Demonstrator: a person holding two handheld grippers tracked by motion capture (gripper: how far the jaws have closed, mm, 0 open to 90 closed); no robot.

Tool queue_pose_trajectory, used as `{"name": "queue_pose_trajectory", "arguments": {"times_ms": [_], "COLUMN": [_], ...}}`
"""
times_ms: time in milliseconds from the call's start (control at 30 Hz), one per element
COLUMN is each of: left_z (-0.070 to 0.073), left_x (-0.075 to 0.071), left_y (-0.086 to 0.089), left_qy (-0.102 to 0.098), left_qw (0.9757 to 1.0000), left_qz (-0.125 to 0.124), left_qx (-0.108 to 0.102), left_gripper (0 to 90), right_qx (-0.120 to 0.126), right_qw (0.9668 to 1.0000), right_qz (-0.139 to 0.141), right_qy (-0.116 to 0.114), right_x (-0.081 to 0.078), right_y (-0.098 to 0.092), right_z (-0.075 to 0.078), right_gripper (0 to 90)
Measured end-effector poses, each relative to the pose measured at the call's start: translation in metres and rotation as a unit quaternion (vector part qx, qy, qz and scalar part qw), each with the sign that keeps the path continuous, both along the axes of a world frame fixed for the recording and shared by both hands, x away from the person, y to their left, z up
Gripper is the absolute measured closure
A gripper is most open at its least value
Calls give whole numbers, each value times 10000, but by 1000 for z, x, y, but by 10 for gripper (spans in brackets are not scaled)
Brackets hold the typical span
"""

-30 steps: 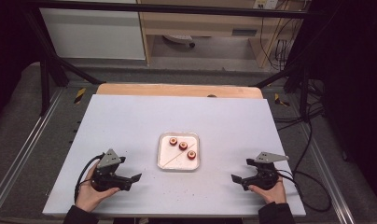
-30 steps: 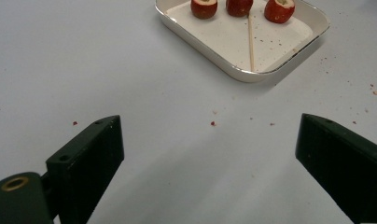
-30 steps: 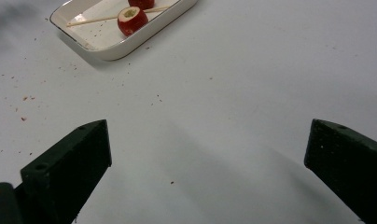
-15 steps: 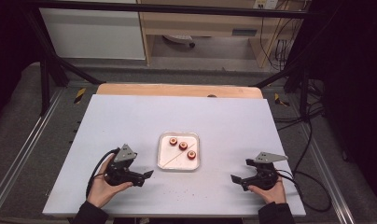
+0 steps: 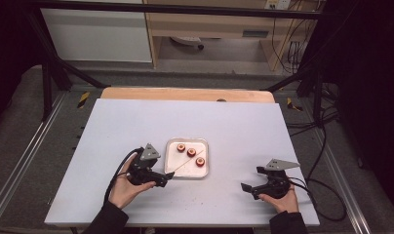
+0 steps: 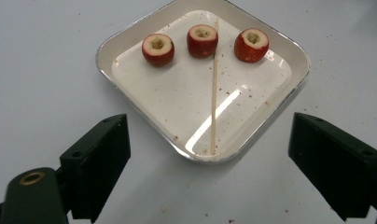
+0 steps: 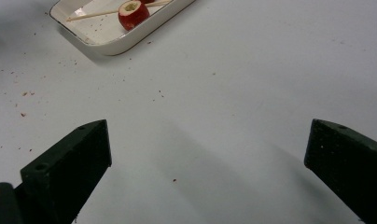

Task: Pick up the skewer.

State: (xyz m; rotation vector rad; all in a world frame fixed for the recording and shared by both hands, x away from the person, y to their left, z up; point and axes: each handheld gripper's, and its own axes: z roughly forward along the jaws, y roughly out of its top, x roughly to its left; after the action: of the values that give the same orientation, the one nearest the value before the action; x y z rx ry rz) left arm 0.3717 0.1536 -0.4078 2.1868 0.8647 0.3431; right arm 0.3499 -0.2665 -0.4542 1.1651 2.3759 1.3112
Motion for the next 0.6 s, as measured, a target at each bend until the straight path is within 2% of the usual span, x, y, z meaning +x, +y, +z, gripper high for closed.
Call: {"name": "queue_pose_trajectory", "arguments": {"times_ms": [133,267,367,467,600], "left_z": [-3,-4,-6,-8,-12], "left_x": [9,14,19,23,28], "left_y": [-15,-24,-33,-40,-45], "left_qy": [123,153,146,138,189], "left_qw": [9999,9997,9997,9995,9992], "left_qz": [-37,-64,-15,-24,-28], "left_qx": [100,152,216,290,348], "left_gripper": [168,203,293,329,425], "right_qx": [-5,-28,-20,-26,-34], "right_qw": [10000,10000,10000,10000,10000], "right_qz": [10,18,25,26,36], "right_qy": [5,6,12,10,3], "right_x": [0,0,0,0,0], "right_y": [0,0,0,0,0], "right_z": [0,0,0,0,0], "right_gripper": [12,12,12,12,13]}}
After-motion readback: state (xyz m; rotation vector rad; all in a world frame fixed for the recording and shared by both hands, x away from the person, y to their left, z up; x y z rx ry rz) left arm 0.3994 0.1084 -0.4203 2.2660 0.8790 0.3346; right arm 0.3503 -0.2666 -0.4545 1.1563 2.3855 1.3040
